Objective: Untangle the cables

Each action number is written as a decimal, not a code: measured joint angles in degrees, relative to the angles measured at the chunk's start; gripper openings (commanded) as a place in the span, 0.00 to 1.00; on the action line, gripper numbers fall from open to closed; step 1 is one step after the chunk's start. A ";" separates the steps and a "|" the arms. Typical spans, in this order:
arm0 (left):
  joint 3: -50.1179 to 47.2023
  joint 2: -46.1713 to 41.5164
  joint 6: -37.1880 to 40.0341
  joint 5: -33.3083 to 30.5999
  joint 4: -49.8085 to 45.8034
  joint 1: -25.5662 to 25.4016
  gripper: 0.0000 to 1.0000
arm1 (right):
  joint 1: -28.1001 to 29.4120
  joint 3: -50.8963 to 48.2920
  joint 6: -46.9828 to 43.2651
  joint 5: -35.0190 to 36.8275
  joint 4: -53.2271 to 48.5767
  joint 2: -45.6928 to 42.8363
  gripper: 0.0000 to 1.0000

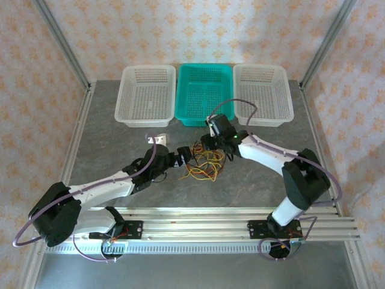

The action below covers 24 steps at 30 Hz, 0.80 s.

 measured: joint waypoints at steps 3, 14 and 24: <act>-0.94 -0.35 -0.87 0.11 1.40 0.48 0.99 | 0.00 0.76 -1.11 -0.44 -0.83 1.70 0.48; -1.05 1.86 -1.44 1.92 3.04 0.96 0.99 | 0.00 0.39 -2.54 -0.66 -2.03 1.81 0.48; 0.07 3.65 -1.53 3.32 5.31 0.96 0.99 | 0.00 -4.02 -4.31 -5.11 -0.72 -6.23 0.50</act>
